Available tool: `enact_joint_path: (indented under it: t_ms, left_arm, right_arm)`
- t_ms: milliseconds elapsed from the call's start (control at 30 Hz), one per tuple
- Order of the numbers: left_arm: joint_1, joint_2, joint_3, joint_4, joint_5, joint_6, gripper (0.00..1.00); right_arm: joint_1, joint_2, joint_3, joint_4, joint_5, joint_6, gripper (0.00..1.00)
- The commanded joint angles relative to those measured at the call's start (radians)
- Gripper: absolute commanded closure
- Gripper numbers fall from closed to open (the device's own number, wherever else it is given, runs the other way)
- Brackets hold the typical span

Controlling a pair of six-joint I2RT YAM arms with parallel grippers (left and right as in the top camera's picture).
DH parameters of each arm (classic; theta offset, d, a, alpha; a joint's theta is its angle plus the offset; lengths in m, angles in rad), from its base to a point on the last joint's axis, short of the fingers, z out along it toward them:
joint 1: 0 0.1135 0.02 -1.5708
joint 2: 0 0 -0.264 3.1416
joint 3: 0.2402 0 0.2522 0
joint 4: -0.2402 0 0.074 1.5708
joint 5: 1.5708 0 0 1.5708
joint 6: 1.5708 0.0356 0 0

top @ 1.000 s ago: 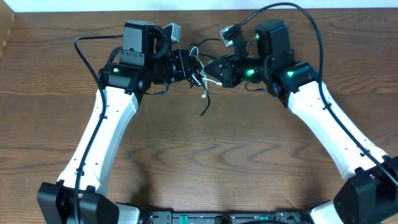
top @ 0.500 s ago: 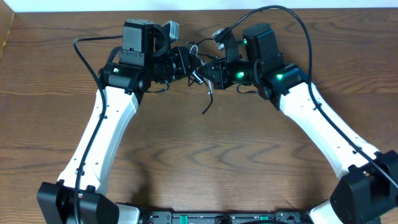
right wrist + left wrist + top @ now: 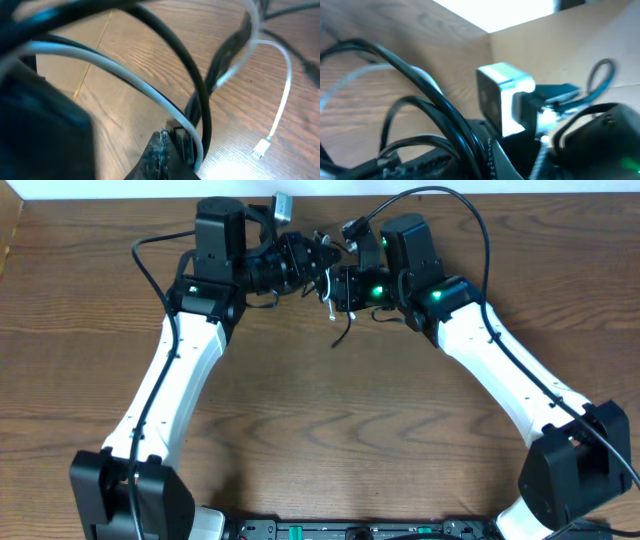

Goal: Untangle cables

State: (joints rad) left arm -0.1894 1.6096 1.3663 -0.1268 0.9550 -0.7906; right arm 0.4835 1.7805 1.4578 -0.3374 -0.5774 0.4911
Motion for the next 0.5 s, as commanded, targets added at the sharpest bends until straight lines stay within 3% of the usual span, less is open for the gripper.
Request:
enact_joint_path:
  t_ms: [0,200,267,333,400,467]
  left_arm:
    - [0.033,-0.045,0.057,0.152,0.183,-0.173,0.93]
    - [0.060,-0.044,0.056,0.178,0.186,-0.169,0.93]
    - [0.060,-0.044,0.056,0.161,0.186,-0.133,0.92]
    - [0.059,-0.044,0.056,0.123,0.183,-0.093,0.92]
    - [0.058,-0.044,0.056,0.057,0.174,-0.042,0.93]
    - [0.058,-0.044,0.056,-0.020,0.154,0.020,0.93]
  right_arm:
    - [-0.001,0.083,-0.039,-0.069,0.109,0.082,0.99]
    - [-0.035,0.090,-0.039,-0.086,0.108,0.092,0.90]
    - [-0.046,0.090,-0.039,-0.094,0.107,0.092,0.82]
    - [-0.060,0.090,-0.039,-0.101,0.106,0.091,0.57]
    - [-0.076,0.090,-0.039,-0.099,0.075,0.080,0.38]
    - [-0.101,0.090,-0.039,-0.074,-0.009,0.046,0.28]
